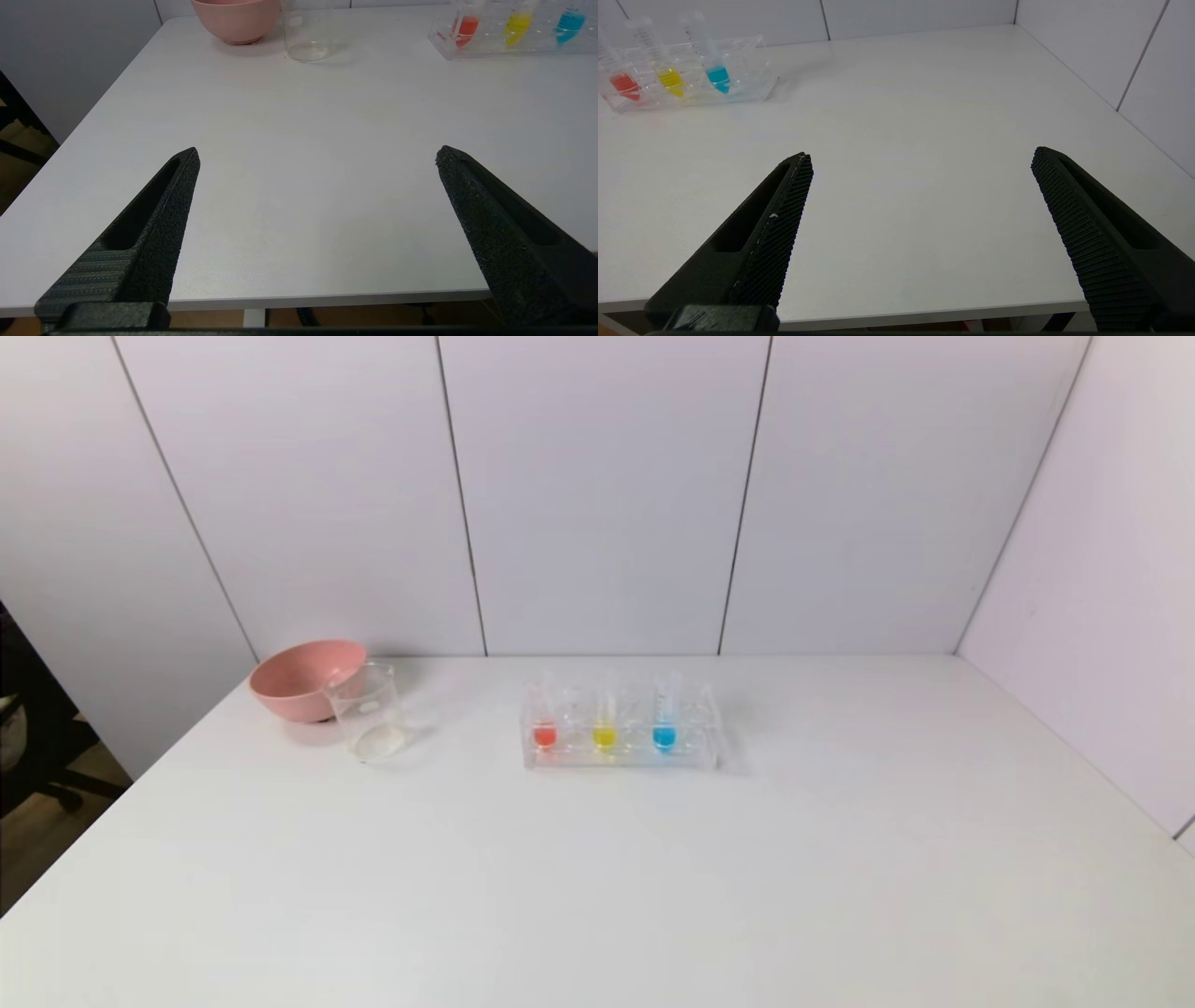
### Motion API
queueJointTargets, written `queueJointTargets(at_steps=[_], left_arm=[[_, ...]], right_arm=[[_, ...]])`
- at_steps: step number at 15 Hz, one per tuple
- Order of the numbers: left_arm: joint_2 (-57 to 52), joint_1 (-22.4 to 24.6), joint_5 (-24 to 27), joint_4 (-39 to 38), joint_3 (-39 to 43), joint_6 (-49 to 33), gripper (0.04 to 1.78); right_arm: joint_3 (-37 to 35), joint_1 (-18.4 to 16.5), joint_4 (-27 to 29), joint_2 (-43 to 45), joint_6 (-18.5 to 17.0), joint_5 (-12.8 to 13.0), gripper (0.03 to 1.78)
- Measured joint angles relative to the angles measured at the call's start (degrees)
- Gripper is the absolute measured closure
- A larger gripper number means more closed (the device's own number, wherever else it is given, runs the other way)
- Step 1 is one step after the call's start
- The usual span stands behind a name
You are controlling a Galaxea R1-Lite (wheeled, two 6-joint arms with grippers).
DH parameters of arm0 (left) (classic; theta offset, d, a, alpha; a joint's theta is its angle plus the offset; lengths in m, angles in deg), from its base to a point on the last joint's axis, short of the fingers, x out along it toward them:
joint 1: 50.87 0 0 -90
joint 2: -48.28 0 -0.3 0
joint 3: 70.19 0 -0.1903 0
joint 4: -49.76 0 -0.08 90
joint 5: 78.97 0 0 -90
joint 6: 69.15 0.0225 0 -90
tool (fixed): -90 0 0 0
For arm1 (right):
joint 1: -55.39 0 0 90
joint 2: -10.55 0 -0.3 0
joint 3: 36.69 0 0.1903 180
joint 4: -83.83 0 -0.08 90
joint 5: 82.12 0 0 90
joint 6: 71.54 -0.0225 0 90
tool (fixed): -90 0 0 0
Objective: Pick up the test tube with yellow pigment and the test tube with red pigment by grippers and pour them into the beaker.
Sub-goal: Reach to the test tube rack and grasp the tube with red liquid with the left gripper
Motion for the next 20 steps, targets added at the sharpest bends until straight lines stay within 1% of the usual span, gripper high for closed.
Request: queueJointTargets(at_steps=[8,11,16,18,20], left_arm=[[0.0,0.0,0.0,0.1,0.0,0.4,0.06],[0.0,0.0,-1.8,0.1,0.0,-0.8,0.06],[0.0,0.0,-2.3,-0.1,-0.1,-2.2,0.06],[0.5,0.0,-1.4,0.5,-2.6,-2.1,0.06],[3.6,0.0,-0.3,0.7,-7.0,-2.1,0.06]], right_arm=[[0.0,0.0,0.0,0.0,0.0,0.0,0.10],[0.0,0.0,0.0,0.0,0.0,0.0,0.10],[0.0,0.0,0.0,0.0,0.0,0.0,0.10],[0.0,0.0,0.0,0.0,0.0,0.0,0.10],[0.0,0.0,0.0,0.0,0.0,0.0,0.10]])
